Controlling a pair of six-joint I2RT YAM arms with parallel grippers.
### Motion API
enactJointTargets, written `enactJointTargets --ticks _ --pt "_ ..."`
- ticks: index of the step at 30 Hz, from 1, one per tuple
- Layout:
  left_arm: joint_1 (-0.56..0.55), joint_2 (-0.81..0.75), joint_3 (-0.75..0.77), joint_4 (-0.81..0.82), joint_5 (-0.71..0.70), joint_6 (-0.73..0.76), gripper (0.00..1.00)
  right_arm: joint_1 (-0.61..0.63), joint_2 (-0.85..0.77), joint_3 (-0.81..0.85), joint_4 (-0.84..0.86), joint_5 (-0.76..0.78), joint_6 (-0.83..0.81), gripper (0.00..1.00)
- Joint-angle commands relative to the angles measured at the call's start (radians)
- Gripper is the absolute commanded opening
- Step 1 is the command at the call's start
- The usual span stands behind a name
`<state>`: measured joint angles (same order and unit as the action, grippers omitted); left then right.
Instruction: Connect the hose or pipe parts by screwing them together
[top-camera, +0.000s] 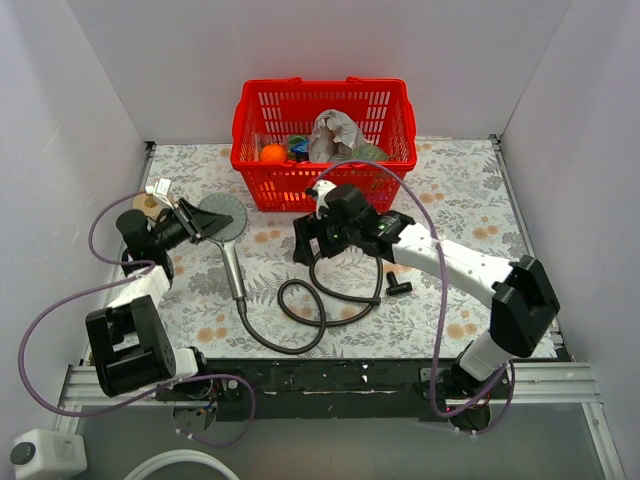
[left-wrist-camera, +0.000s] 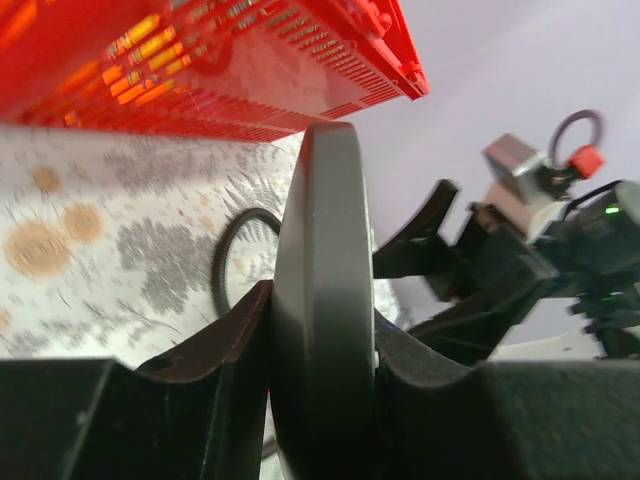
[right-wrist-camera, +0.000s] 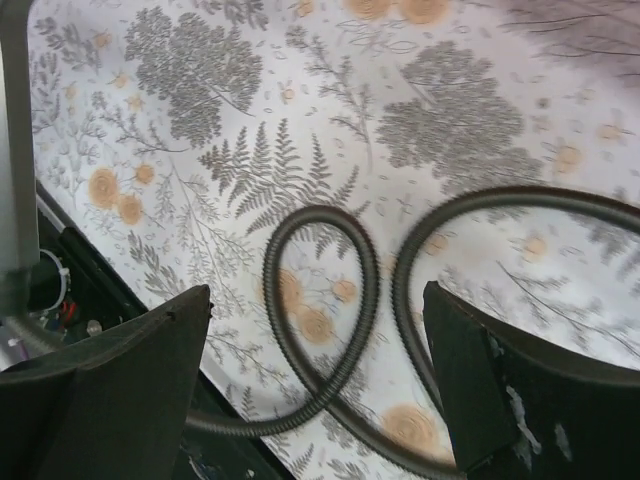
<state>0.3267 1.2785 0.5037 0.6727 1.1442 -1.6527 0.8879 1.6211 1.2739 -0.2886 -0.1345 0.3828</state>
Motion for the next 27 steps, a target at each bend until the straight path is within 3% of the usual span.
enactJointTargets --ticks 1,2,5,10,17,27 --pt "-0.038 0.074 0.224 -0.252 0.084 0.328 0.07 -0.067 -0.136 -0.002 -0.123 0.092 0.0 0.94" --pt "-0.054 0.091 0.266 -0.375 0.077 0.428 0.07 -0.123 -0.15 -0.024 -0.089 0.055 0.034 0.94" --pt "-0.077 0.14 0.349 -0.512 -0.003 0.505 0.08 -0.191 -0.203 -0.122 -0.049 -0.028 0.105 0.95" --pt "-0.162 0.208 0.43 -0.783 -0.159 0.783 0.2 -0.202 -0.303 -0.186 -0.096 0.129 0.12 0.97" --pt "-0.284 0.306 0.42 -0.877 -0.28 0.924 0.32 -0.202 -0.395 -0.225 -0.169 0.285 0.114 0.97" --pt "-0.299 0.453 0.47 -0.927 -0.386 0.999 0.42 -0.202 -0.486 -0.304 -0.167 0.32 0.142 0.98"
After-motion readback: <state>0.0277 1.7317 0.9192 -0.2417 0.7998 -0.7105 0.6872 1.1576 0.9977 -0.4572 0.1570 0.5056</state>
